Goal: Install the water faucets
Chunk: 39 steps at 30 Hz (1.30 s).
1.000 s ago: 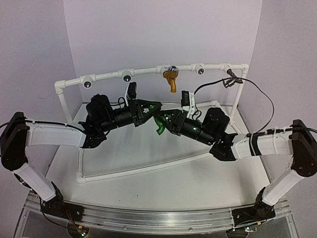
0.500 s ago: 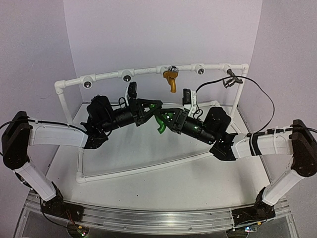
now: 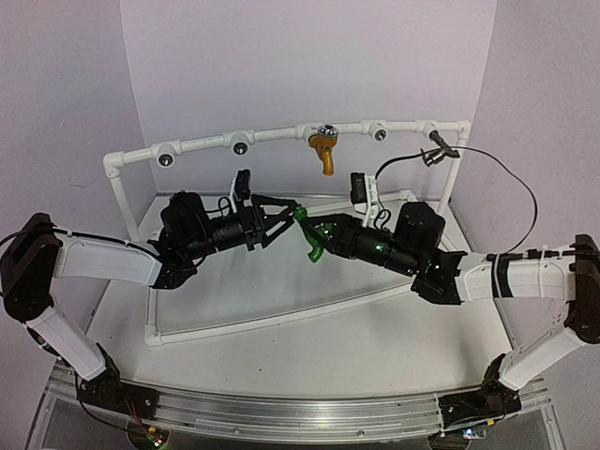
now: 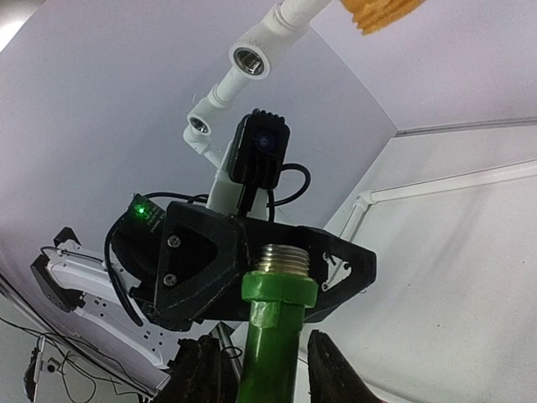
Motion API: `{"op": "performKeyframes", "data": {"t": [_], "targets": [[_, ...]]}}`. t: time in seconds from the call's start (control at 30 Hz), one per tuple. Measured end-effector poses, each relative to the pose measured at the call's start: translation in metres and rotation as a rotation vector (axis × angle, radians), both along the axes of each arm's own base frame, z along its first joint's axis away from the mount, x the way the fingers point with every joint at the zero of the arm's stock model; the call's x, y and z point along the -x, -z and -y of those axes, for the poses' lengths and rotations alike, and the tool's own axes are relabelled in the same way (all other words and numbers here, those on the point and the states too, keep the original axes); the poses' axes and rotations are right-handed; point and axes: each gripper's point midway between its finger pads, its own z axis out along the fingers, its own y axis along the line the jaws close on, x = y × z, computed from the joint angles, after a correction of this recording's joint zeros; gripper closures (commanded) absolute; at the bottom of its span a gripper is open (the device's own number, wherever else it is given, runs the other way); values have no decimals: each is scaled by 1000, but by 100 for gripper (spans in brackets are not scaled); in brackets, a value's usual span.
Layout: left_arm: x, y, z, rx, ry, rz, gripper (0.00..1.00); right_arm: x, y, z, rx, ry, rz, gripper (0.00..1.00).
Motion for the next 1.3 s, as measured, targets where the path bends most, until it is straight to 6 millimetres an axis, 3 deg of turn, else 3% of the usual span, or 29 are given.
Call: {"op": "performKeyframes", "data": {"t": [0.2, 0.37, 0.4, 0.47, 0.5, 0.57, 0.7, 0.8, 0.9, 0.97, 1.1, 1.23, 1.3], "targets": [[6, 6, 5, -19, 58, -9, 35, 1, 8, -5, 34, -29, -13, 100], [13, 6, 11, -28, 112, -1, 72, -1, 10, -11, 42, -42, -22, 99], [15, 6, 12, -28, 122, 1, 84, -2, 10, -12, 43, -44, -23, 96], [17, 4, 13, -27, 134, 7, 98, -3, 10, -13, 48, -46, -26, 71], [17, 4, 13, -27, 132, 11, 100, -4, 10, -14, 50, -44, -28, 63], [15, 4, 13, -26, 123, 7, 100, -5, 12, -13, 58, -39, -33, 47], [9, 7, 12, -33, 85, -10, 100, -9, 14, -12, 65, -10, -39, 39], [3, 7, 11, -29, 52, -21, 100, -11, 14, -11, 65, 17, -37, 44], [0, 6, 9, -20, 30, -37, 100, -14, 13, -10, 51, 44, -25, 65], [-1, 4, 9, -10, 23, -42, 100, -16, 14, -9, 38, 60, -25, 70], [-4, 3, 8, -1, 6, -57, 100, -21, 12, -12, 3, 75, -19, 59], [-6, 3, 7, 5, -7, -69, 100, -25, 11, -13, -14, 93, -9, 60], [-7, 3, 7, 8, -11, -70, 100, -25, 10, -13, -21, 95, -6, 52]]}}
